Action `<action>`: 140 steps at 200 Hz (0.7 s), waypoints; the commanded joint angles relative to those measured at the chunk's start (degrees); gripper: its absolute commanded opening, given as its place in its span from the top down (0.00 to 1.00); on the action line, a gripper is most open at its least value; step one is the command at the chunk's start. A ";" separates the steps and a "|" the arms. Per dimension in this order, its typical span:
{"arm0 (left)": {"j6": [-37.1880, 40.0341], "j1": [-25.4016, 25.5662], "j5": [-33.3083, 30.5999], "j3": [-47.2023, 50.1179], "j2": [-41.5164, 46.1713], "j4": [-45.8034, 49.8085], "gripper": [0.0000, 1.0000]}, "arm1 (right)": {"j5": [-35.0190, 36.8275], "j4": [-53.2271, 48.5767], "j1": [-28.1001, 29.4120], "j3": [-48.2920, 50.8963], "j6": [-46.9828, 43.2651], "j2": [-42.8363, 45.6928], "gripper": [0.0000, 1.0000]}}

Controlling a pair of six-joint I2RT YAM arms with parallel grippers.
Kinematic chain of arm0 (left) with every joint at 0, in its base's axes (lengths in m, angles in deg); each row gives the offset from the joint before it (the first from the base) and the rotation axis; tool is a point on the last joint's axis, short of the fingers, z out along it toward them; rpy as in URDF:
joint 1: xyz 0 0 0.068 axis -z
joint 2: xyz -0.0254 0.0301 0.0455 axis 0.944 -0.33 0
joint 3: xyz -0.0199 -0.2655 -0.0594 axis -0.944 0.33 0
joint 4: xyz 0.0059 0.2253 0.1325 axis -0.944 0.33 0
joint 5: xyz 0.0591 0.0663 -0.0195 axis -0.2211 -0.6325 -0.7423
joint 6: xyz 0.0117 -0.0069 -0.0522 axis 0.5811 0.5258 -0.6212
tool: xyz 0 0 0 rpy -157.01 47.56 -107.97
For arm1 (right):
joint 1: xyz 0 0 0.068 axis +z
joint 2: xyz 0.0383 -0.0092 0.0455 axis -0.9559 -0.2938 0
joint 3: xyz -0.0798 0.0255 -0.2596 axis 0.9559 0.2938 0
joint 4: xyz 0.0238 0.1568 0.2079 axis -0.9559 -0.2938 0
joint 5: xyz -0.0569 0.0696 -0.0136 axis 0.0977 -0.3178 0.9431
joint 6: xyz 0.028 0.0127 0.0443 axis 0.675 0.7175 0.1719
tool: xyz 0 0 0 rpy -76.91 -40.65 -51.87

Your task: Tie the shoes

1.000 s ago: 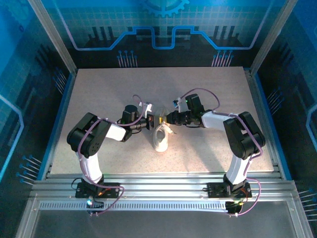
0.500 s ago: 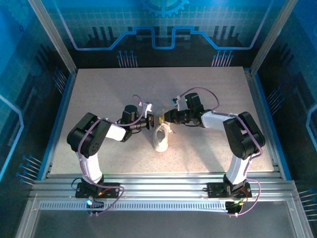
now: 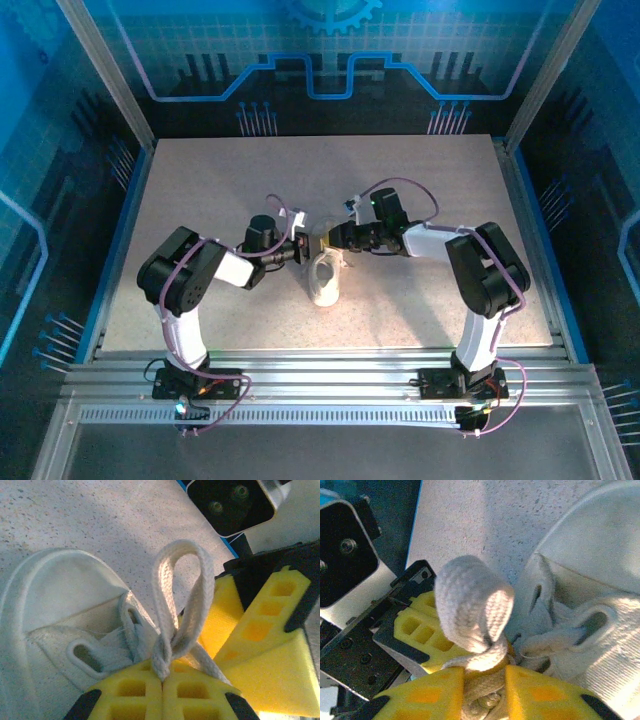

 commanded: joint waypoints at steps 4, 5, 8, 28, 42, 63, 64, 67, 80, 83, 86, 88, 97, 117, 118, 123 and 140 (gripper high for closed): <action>-0.13 0.84 2.86 1.10 -0.44 -6.20 1.00 | -1.93 1.53 2.17 -1.01 1.17 -1.48 0.93; -0.16 0.84 2.84 1.16 -0.43 -6.36 1.00 | -1.88 1.54 2.21 -1.00 1.16 -1.44 0.94; -0.17 0.84 2.82 1.28 -0.43 -6.80 1.00 | -1.78 1.48 2.20 -0.93 1.11 -1.26 0.97; 0.02 0.84 2.88 1.83 -0.38 -8.75 1.00 | -0.13 -0.05 1.84 -0.28 -0.60 0.66 1.00; 0.74 0.84 2.77 2.09 -0.10 -8.95 1.00 | 1.45 -1.73 1.34 0.19 -2.33 2.50 1.00; 1.97 0.82 2.60 2.61 0.60 -9.22 1.00 | 4.10 -4.33 0.34 0.89 -5.16 5.47 1.00; 2.08 0.83 2.62 2.66 0.61 -9.24 1.00 | 4.25 -4.42 0.24 0.92 -5.30 5.59 1.00; 2.27 0.81 2.56 2.75 0.75 -9.39 1.00 | 4.72 -4.88 0.14 0.97 -5.73 6.04 1.00; 2.95 0.84 2.46 3.14 0.98 -10.30 1.00 | 6.69 -6.79 -0.19 1.12 -7.63 7.72 1.00; 3.12 0.84 2.46 3.19 0.98 -10.57 1.00 | 7.14 -7.20 -0.27 1.07 -8.25 8.08 1.00; 3.15 0.84 2.58 3.31 0.98 -10.83 1.00 | 7.67 -7.75 -0.34 1.05 -8.78 8.44 1.00; 3.27 0.84 2.54 3.37 0.93 -11.01 1.00 | 7.99 -8.18 -0.30 1.01 -9.19 8.66 1.00; 3.65 0.84 2.65 3.50 0.81 -11.84 1.00 | 9.02 -9.42 -0.32 0.82 -10.60 9.31 1.00; 4.35 0.90 2.91 4.09 0.20 -14.52 1.00 | 10.40 -10.92 -0.38 0.81 -12.32 10.15 1.00; 4.33 0.91 2.91 4.06 0.15 -14.61 1.00 | 10.48 -10.97 -0.38 0.83 -12.39 10.18 1.00; 4.45 0.92 2.75 4.20 0.10 -14.99 1.00 | 10.85 -11.19 -0.38 0.92 -12.66 10.36 1.00; 5.18 1.01 2.65 4.16 0.18 -14.54 1.00 | 12.16 -11.63 -0.43 1.41 -13.59 11.13 1.00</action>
